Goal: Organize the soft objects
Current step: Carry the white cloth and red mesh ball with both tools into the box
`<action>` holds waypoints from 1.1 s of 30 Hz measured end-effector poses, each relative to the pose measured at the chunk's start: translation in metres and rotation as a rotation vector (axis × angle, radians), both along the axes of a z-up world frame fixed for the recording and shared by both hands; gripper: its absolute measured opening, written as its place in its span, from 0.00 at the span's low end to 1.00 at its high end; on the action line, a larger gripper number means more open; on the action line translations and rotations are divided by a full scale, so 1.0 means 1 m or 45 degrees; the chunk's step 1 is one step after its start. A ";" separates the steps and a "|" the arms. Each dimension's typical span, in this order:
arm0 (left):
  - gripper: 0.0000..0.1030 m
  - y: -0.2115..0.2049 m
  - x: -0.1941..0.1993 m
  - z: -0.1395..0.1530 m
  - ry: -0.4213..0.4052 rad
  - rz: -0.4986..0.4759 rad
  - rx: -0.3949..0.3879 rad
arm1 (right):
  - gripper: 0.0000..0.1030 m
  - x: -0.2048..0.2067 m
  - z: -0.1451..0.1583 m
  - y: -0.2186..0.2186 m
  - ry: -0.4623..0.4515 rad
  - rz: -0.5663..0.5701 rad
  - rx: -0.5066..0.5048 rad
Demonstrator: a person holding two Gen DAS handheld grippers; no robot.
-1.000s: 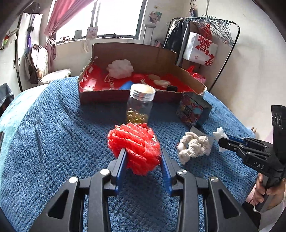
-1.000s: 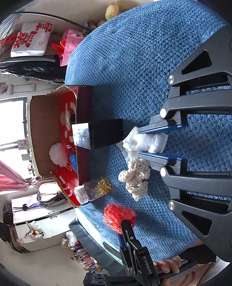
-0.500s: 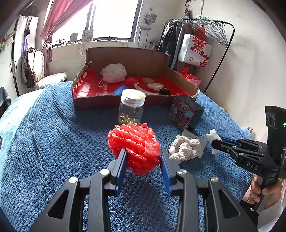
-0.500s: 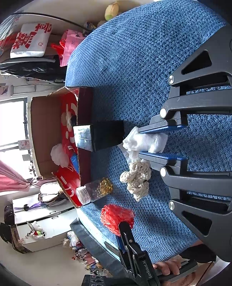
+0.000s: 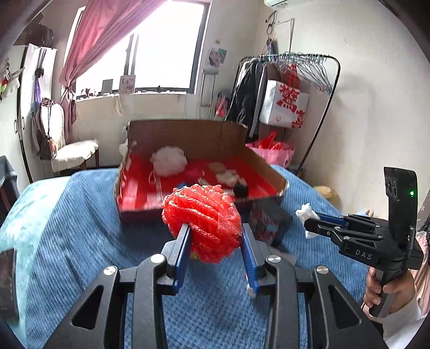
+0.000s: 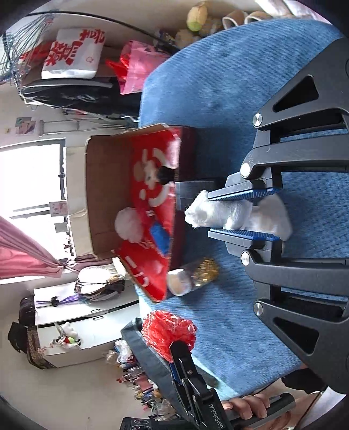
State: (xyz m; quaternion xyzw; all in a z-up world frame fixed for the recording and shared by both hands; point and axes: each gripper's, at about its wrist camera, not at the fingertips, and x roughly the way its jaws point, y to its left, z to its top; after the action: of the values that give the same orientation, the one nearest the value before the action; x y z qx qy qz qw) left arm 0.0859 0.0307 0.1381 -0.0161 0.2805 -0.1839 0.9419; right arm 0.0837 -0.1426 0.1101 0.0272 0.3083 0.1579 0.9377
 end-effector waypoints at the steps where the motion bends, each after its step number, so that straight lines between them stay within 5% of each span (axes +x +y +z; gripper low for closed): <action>1: 0.37 0.001 0.004 0.003 -0.006 0.000 -0.004 | 0.19 0.004 0.002 0.001 -0.006 0.004 0.001; 17: 0.37 0.006 0.088 0.014 0.053 -0.048 -0.059 | 0.19 0.096 0.011 0.017 0.028 0.081 -0.048; 33: 0.37 0.020 0.184 -0.004 0.198 -0.040 0.110 | 0.19 0.204 -0.011 0.042 0.291 0.254 -0.108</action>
State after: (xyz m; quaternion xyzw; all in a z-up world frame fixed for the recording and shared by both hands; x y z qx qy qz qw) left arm 0.2696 0.0508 0.1340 0.0146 0.3604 -0.1845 0.9142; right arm 0.2882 -0.1003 0.0994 -0.0254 0.4207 0.2331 0.8764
